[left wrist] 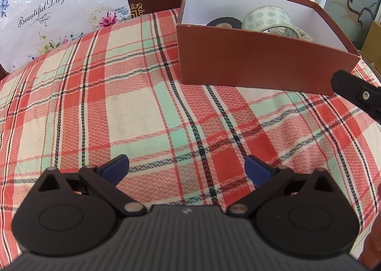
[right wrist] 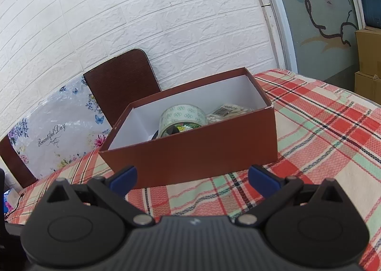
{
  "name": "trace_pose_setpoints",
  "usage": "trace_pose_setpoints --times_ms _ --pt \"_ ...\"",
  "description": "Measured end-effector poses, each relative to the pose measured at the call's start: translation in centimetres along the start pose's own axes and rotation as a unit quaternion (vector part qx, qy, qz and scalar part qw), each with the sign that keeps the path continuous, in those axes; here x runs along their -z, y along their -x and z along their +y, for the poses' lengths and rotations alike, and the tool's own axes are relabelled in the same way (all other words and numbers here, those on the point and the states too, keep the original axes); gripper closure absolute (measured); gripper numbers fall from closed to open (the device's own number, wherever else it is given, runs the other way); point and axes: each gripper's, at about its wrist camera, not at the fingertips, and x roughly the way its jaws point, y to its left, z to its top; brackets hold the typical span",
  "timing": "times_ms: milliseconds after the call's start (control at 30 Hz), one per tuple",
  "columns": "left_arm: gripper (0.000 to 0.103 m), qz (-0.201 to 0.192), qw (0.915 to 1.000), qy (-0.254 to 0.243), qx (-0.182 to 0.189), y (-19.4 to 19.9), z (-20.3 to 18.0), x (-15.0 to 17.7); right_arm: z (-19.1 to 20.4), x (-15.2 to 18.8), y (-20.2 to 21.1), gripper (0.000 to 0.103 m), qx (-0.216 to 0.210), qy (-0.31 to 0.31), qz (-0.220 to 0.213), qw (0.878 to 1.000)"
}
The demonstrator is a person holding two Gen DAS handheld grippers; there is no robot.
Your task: Organize objects
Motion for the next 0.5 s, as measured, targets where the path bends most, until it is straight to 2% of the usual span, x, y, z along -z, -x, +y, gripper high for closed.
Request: trace_pose_setpoints --times_ms 500 --pt "0.000 -0.001 1.0000 0.000 0.002 0.22 0.07 0.16 0.26 0.25 0.28 0.000 0.003 0.001 0.001 1.000"
